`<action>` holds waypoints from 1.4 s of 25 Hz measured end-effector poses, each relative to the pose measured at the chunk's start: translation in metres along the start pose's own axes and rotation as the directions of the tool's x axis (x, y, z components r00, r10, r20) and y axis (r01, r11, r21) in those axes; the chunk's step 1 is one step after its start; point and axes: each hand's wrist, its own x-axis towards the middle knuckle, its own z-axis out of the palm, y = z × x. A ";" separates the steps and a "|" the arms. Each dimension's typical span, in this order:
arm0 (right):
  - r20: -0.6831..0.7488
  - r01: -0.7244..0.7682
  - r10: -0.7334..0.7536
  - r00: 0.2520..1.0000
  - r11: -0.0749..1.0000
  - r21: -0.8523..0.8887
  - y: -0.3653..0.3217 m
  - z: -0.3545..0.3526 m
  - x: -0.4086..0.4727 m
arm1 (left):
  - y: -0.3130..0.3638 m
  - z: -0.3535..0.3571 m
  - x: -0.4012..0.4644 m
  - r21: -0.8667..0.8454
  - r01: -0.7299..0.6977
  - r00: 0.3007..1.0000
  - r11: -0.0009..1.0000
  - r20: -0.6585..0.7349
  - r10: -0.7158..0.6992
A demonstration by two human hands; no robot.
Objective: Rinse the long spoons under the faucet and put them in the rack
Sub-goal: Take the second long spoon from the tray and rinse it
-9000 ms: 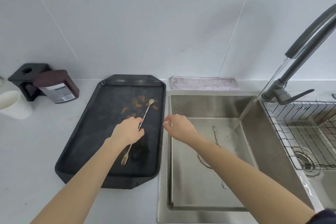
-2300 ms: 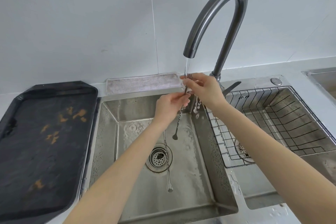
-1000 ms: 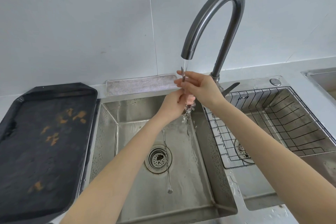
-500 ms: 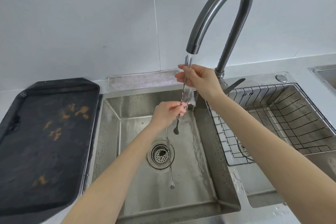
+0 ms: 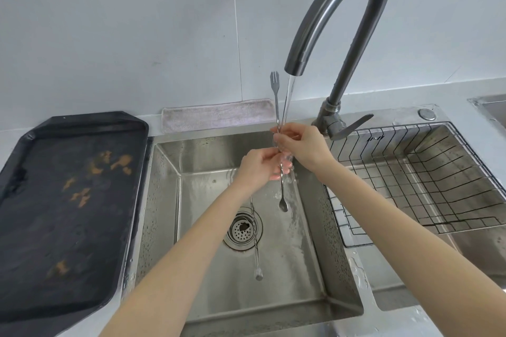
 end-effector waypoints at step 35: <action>0.346 -0.676 0.664 0.663 0.729 -0.103 0.141 0.171 -0.018 | -0.193 -0.042 -0.008 0.445 0.438 0.896 0.781 -0.140 -0.422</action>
